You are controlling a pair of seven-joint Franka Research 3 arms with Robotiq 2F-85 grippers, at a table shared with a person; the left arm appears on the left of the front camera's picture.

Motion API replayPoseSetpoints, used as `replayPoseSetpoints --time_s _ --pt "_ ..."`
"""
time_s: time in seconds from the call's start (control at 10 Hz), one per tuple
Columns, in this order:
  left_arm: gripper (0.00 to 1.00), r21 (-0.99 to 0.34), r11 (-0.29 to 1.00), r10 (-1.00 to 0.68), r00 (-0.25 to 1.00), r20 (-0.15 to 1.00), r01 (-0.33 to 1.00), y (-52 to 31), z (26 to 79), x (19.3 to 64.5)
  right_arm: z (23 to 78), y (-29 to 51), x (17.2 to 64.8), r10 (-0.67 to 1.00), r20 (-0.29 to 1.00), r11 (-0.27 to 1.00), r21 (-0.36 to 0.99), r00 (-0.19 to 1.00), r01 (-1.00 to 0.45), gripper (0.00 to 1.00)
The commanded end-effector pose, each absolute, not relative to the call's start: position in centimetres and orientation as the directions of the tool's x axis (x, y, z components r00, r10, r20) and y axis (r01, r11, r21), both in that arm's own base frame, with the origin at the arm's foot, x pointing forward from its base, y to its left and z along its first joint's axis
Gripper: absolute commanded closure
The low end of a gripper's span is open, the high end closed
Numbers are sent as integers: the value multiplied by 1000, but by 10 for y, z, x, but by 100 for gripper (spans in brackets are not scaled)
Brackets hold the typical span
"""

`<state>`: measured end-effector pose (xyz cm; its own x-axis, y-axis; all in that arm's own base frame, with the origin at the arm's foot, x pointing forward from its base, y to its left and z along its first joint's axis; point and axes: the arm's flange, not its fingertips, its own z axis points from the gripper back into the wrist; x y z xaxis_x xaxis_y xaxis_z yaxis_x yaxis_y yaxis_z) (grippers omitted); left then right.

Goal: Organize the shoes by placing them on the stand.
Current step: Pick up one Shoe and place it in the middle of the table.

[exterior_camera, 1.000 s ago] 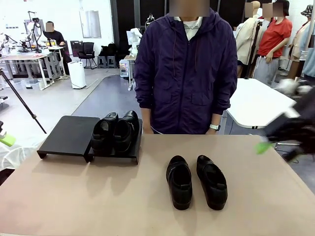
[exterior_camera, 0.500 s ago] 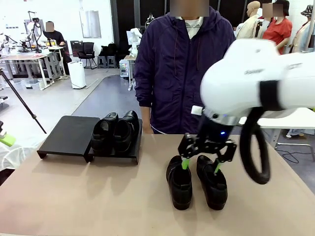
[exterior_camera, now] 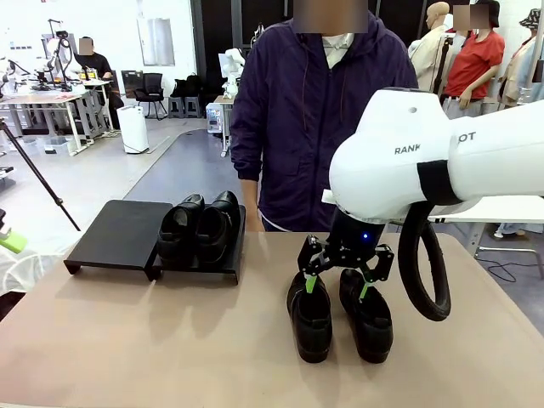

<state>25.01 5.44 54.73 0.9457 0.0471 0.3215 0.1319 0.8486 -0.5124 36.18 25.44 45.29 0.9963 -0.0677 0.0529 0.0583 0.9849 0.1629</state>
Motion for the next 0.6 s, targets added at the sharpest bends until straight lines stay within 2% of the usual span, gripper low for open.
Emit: replayPoseSetpoints --time_s 0.0,0.2,0.5 --pt "0 -507 851 37 947 320 138 58 549 250 419 264 397 -248 53 958 159 967 237 0" --pt "0 -507 851 37 947 320 138 58 549 250 402 258 411 -296 102 947 159 950 278 0" --pt "0 -507 851 37 947 320 138 58 549 250 370 256 425 -276 82 954 148 958 262 0"
